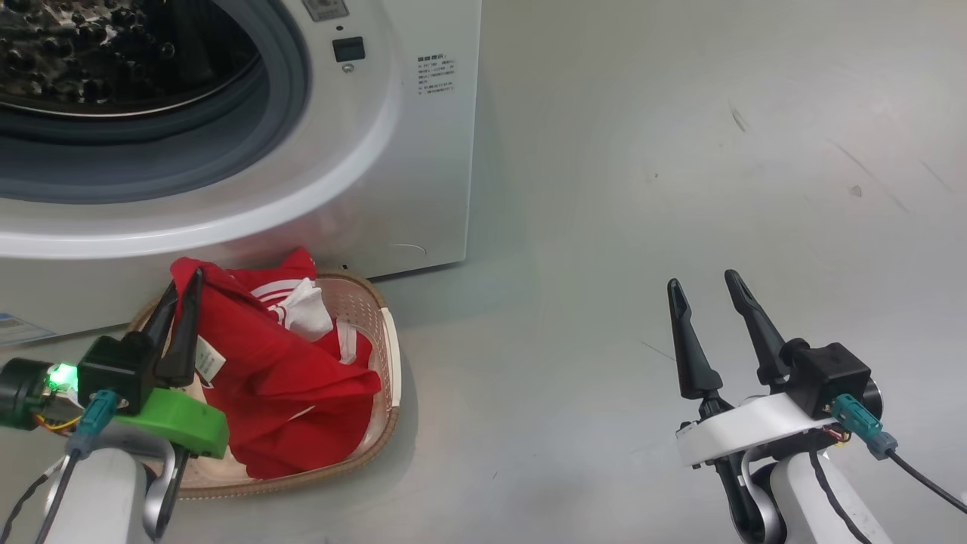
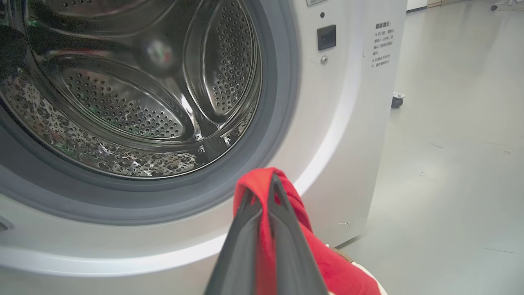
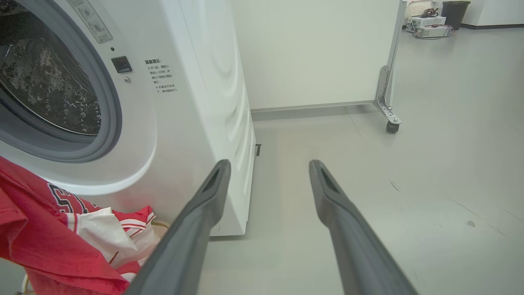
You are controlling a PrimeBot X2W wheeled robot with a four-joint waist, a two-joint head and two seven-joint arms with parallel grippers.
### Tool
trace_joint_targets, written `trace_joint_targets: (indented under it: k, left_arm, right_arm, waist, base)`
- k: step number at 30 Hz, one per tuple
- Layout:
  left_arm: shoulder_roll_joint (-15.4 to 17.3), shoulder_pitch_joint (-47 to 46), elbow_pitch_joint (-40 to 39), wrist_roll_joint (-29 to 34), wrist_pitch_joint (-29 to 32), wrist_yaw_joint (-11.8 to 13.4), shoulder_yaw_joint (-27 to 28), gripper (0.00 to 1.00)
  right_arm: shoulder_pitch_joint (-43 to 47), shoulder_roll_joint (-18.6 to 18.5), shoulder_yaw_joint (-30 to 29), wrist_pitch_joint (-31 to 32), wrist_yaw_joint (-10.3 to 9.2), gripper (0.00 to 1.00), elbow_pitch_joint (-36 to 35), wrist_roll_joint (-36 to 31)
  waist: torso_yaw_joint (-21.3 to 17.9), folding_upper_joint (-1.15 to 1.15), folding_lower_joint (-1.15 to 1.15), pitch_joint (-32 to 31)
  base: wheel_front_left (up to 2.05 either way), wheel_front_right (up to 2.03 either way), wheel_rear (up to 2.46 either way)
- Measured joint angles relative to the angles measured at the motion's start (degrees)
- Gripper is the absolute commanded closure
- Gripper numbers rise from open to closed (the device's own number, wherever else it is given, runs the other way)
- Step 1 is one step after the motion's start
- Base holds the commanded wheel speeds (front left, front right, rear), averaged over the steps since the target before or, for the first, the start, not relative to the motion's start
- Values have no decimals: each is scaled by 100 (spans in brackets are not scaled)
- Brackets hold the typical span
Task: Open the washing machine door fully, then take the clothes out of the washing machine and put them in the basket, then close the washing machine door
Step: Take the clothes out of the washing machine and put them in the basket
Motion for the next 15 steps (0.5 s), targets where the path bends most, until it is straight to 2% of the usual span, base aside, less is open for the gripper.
trace_joint_targets:
  k: [15]
  left_arm:
    - [49,-372,1254,136,218,-97,-338,100]
  right_arm:
    - [-224,20,35,0,-10,0,-147,-101]
  waist:
    - [-399,0,0,706]
  base:
    - [0,0,0]
